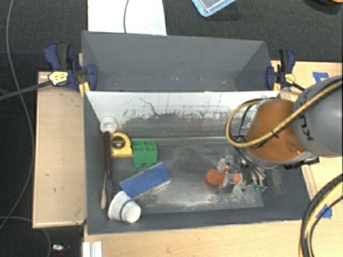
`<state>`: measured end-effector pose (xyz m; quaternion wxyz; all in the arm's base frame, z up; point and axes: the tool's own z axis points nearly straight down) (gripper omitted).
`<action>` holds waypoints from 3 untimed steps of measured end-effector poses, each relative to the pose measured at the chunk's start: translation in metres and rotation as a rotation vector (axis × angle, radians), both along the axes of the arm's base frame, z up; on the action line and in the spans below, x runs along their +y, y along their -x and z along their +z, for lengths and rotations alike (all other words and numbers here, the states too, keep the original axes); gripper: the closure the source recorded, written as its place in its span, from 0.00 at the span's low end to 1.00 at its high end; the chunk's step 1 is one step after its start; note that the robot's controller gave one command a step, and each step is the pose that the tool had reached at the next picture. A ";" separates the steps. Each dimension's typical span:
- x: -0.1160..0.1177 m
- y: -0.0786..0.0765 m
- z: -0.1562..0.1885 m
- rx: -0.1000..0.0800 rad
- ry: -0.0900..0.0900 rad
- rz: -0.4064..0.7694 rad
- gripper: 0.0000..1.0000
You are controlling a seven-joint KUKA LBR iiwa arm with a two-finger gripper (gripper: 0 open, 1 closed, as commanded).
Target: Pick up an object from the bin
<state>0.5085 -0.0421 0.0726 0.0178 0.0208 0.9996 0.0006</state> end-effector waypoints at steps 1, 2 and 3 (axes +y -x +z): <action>0.000 0.000 0.000 0.000 0.000 0.001 1.00; -0.003 0.006 0.062 0.007 0.000 0.019 1.00; 0.002 -0.008 0.146 0.007 -0.002 -0.041 1.00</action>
Offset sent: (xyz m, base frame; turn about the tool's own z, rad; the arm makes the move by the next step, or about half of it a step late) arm -0.0072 -0.0069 0.1272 -0.0401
